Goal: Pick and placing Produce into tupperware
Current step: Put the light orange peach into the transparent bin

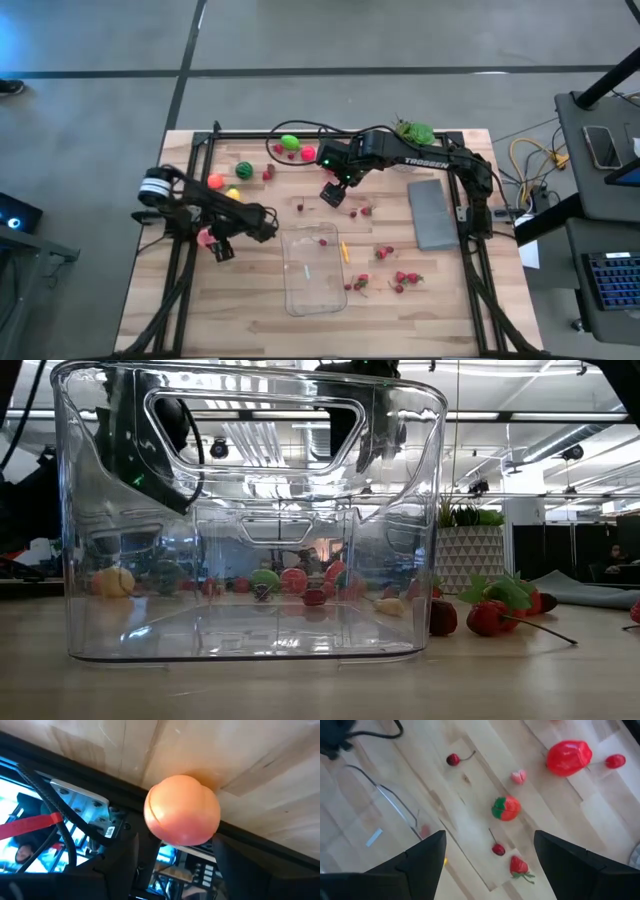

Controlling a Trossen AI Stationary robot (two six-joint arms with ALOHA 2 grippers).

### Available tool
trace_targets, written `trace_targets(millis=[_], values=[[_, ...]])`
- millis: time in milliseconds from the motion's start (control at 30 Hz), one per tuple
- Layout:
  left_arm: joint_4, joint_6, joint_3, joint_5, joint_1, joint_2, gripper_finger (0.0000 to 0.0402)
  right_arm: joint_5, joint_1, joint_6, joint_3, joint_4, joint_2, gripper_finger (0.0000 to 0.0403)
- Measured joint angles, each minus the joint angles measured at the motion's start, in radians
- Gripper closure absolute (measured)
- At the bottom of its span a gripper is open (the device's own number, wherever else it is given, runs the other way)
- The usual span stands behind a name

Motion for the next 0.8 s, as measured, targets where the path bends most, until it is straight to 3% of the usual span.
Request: trace_targets(millis=[300,800], values=[[0.138,-0.012,-0.005,0.078,-0.001,0.018,0.0161,0.006,0.000,-0.041,0.000,0.008,0.000,0.0111],[0.087,-0.066,-0.008,0.120,-0.014,0.016,0.0161,0.007,0.000,-0.085,0.000,0.010,0.000,0.0115]])
